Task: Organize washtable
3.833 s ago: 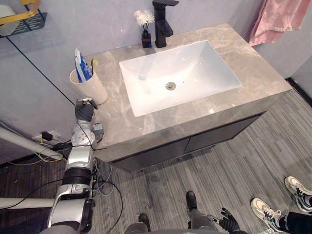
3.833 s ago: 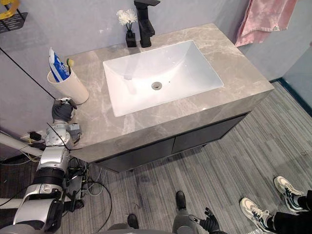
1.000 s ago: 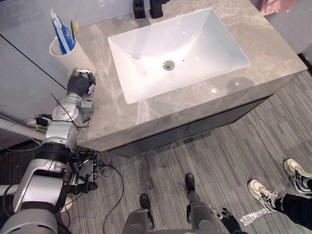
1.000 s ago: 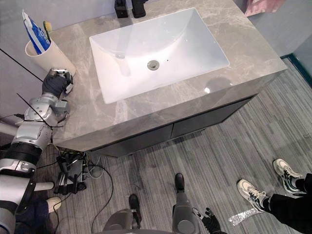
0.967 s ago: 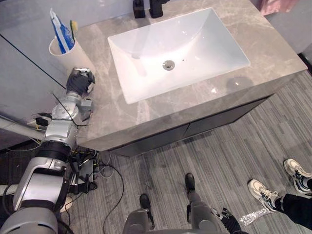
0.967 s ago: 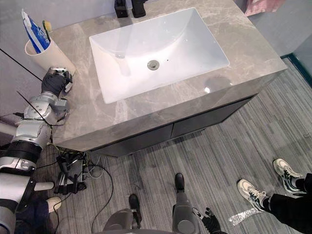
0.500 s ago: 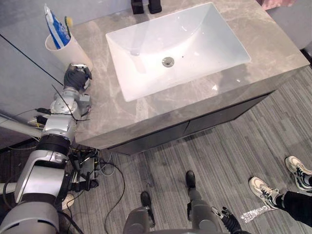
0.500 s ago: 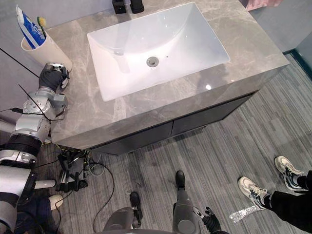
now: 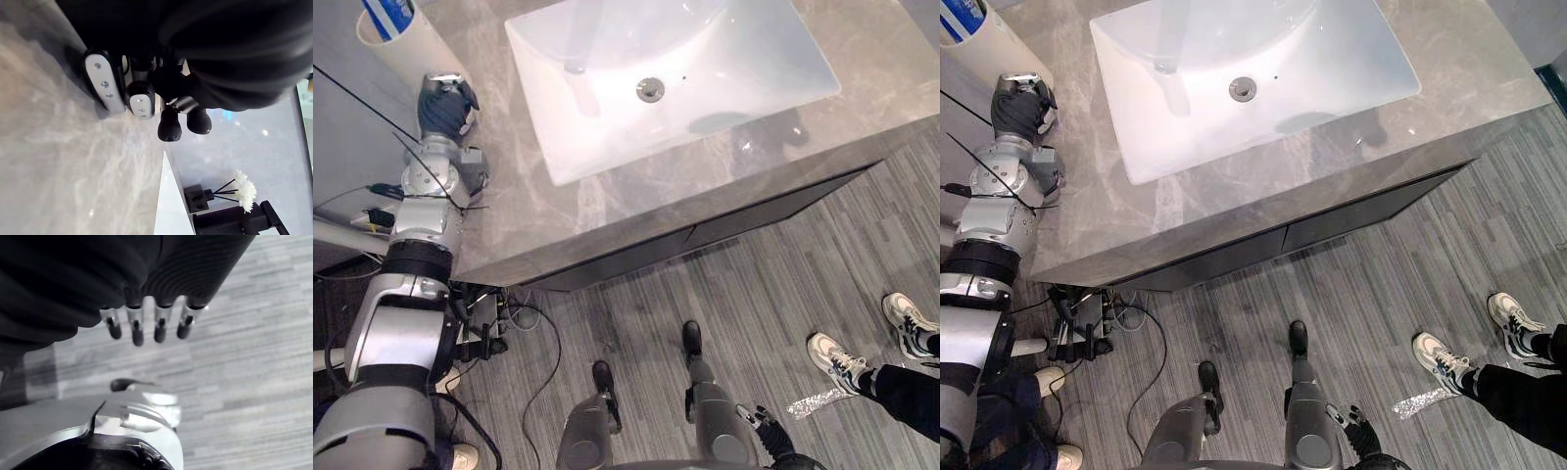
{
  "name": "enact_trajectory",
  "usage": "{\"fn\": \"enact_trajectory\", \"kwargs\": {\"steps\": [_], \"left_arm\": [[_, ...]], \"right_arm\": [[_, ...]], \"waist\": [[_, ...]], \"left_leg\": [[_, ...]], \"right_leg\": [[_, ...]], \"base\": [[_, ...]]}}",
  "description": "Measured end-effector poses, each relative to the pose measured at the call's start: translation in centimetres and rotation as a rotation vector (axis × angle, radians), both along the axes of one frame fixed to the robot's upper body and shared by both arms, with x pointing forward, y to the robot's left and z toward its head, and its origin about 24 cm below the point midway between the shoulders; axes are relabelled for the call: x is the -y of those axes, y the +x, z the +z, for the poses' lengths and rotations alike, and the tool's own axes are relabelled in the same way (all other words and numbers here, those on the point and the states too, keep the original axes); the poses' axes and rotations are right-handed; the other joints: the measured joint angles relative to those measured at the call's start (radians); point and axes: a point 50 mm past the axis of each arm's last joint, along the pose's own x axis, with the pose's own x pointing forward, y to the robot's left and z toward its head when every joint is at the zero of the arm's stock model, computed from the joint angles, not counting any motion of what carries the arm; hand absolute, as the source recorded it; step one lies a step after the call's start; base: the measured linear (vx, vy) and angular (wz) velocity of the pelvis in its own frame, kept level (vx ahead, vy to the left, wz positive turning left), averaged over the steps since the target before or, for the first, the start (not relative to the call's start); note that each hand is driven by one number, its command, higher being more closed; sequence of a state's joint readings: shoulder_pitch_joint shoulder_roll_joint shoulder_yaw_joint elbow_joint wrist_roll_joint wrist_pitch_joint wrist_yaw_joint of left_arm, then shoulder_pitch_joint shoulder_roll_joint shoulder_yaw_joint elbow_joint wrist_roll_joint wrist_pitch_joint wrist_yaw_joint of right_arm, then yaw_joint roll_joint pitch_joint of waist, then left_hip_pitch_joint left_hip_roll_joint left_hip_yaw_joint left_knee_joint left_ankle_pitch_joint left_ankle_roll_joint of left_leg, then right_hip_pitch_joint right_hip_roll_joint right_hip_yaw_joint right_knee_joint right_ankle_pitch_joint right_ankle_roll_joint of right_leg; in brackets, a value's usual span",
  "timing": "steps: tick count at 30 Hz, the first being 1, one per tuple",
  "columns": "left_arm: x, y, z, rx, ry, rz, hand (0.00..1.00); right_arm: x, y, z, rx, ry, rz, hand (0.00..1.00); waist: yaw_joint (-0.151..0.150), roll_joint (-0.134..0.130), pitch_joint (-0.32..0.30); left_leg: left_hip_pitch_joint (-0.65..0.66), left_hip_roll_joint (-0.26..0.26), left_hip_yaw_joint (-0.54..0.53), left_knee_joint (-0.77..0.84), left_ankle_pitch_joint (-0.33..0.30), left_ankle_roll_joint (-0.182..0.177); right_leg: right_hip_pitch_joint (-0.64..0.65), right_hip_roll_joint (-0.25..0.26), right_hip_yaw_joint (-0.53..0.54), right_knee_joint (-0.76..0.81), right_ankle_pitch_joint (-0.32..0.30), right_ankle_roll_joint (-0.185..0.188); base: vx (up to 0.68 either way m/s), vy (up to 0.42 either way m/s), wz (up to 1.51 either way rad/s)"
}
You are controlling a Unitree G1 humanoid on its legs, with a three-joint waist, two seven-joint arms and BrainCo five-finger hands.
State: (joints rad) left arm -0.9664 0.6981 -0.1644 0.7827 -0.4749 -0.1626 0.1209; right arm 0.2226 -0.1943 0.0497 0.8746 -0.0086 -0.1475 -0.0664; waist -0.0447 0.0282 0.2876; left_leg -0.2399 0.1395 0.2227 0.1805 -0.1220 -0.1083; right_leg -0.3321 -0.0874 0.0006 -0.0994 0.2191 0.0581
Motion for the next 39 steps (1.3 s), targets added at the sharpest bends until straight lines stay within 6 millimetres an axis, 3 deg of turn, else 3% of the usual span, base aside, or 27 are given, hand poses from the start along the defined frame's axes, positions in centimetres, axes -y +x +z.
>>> {"fn": "enact_trajectory", "kwargs": {"steps": [2,7,12,14,20,25,30,31,32,34,35,39], "left_arm": [[1.9,0.6,2.8,0.07,0.003,-0.032,1.0],[2.6,0.8,4.6,0.11,0.012,-0.049,1.0],[2.6,1.1,4.2,0.089,-0.001,-0.041,1.0],[3.3,0.7,1.8,0.045,0.046,-0.076,1.0],[3.4,0.6,0.9,0.021,0.063,-0.085,1.0],[6.7,-5.3,-3.8,0.068,0.198,-0.304,1.0],[4.6,-9.2,-9.9,-0.026,0.064,-0.212,1.0],[4.4,-9.6,-10.9,-0.052,0.039,-0.202,1.0],[4.5,-10.7,-13.4,-0.12,-0.035,-0.19,1.0],[5.2,-12.0,-15.9,-0.185,-0.105,-0.187,1.0],[6.4,-13.5,-18.5,-0.266,-0.15,-0.193,1.0],[8.6,-15.9,-22.0,-0.396,-0.213,-0.21,1.0]], "right_arm": [[-0.6,0.6,0.2,0.026,0.011,0.023,0.0],[-0.8,0.8,0.3,0.037,0.018,0.024,0.0],[-0.9,0.9,0.4,0.042,0.022,0.021,0.0],[-0.8,0.8,0.3,0.035,0.014,0.013,0.0],[-0.7,1.1,0.1,0.022,0.006,0.007,0.0],[-0.5,0.1,-0.2,-0.011,0.01,-0.043,0.0],[0.5,-2.2,-0.9,-0.097,-0.011,-0.081,0.0],[0.5,-2.3,-1.0,-0.106,-0.01,-0.082,0.0],[0.6,-2.6,-1.1,-0.121,-0.011,-0.087,0.0],[0.6,-2.8,-1.1,-0.132,-0.011,-0.093,0.0],[0.8,-3.2,-1.3,-0.149,-0.013,-0.105,0.0],[0.8,-3.9,-1.5,-0.183,-0.028,-0.08,0.0]], "waist": [[-0.004,-0.033,0.021],[-0.004,-0.045,0.027],[-0.006,-0.045,0.027],[-0.004,-0.045,0.028],[0.0,-0.041,0.026],[0.008,-0.003,0.002],[0.065,0.037,-0.091],[0.066,0.037,-0.103],[0.066,0.04,-0.127],[0.067,0.041,-0.152],[0.075,0.038,-0.163],[0.085,0.033,-0.192]], "left_leg": [[-0.021,0.0,-0.002,0.02,-0.001,0.0],[-0.053,0.001,-0.002,0.039,-0.002,0.001],[-0.057,0.002,-0.003,0.052,-0.002,0.002],[-0.02,0.002,0.001,0.05,-0.002,0.001],[-0.007,0.001,-0.004,0.04,0.001,-0.003],[0.105,0.006,-0.053,-0.008,0.006,-0.006],[0.188,-0.005,-0.093,-0.042,0.005,-0.005],[0.198,-0.008,-0.101,-0.043,0.005,-0.005],[0.219,-0.014,-0.125,-0.045,0.004,-0.004],[0.225,-0.02,-0.143,-0.047,0.002,0.0],[0.237,-0.026,-0.154,-0.053,0.0,0.003],[0.25,-0.035,-0.199,-0.069,0.008,0.004]], "right_leg": [[-0.011,-0.003,0.0,0.0,0.005,0.002],[-0.033,-0.005,0.002,0.0,0.013,0.002],[-0.031,-0.005,0.003,0.001,0.019,0.002],[0.005,-0.003,0.003,0.001,0.02,0.0],[0.015,-0.005,-0.002,0.0,0.015,-0.019],[0.131,0.004,-0.054,0.0,-0.013,-0.011],[0.233,-0.008,-0.117,0.0,-0.042,0.001],[0.246,-0.012,-0.127,0.0,-0.05,0.006],[0.283,-0.019,-0.149,0.0,-0.06,0.012],[0.302,-0.026,-0.166,-0.001,-0.068,0.02],[0.325,-0.032,-0.181,-0.001,-0.072,0.024],[0.356,-0.04,-0.222,-0.002,-0.093,0.029]], "base": [[-0.02,0.008,0.02],[-0.01,0.002,0.01],[-0.01,0.003,0.0],[-0.05,0.022,-0.01],[-0.03,0.003,0.01],[0.07,0.018,0.2],[0.05,0.041,0.3],[0.01,0.072,0.45],[-0.01,0.058,0.46],[-0.05,0.047,0.39],[-0.11,0.027,0.31],[-0.07,-0.011,0.28]]}}
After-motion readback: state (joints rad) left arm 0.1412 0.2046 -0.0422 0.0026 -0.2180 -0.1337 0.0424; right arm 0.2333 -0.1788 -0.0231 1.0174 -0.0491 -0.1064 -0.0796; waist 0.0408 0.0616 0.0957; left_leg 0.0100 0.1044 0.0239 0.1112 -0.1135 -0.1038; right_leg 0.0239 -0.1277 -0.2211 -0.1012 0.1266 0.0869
